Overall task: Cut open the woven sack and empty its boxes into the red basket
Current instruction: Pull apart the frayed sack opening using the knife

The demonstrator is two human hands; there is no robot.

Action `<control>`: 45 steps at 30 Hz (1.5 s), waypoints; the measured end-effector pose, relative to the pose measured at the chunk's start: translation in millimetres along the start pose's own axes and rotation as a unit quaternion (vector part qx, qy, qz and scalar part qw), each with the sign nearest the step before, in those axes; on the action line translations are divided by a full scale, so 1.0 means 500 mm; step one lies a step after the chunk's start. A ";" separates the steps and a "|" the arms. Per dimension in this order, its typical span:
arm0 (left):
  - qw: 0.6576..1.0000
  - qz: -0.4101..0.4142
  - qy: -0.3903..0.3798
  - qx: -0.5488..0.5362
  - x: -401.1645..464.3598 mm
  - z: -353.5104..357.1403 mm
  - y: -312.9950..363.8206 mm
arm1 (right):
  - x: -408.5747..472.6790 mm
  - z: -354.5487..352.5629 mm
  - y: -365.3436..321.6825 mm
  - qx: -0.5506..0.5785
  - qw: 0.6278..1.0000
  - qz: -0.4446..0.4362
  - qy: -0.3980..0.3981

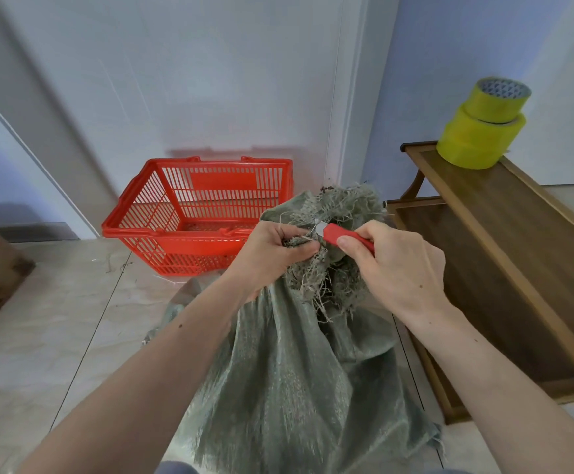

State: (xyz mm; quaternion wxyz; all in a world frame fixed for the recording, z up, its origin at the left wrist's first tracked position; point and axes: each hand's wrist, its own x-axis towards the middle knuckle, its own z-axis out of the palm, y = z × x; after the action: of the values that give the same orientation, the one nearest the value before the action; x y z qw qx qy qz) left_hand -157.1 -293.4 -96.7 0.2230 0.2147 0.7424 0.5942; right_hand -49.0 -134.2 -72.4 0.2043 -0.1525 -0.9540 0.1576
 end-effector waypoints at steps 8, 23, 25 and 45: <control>0.982 -0.101 0.013 0.161 -0.013 -0.016 0.006 | -0.015 0.039 -0.008 -0.048 0.998 -0.046 0.006; 0.997 -0.078 0.004 0.026 -0.041 -0.054 -0.052 | 0.021 0.018 -0.022 -0.043 0.971 0.014 -0.236; 0.998 -0.058 0.017 0.003 -0.047 -0.058 -0.047 | 0.033 0.009 -0.009 -0.005 0.958 0.049 -0.282; 0.865 -0.065 0.232 -0.441 -0.047 -0.071 -0.066 | 0.033 0.082 0.014 0.431 0.845 0.298 -0.110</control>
State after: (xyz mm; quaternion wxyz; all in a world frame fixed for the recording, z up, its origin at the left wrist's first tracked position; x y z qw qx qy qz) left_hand -161.0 -341.8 -120.5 0.1542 -0.0990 0.4459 0.8761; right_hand -79.6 -131.7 -104.6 0.0866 -0.3073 -0.7148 0.6222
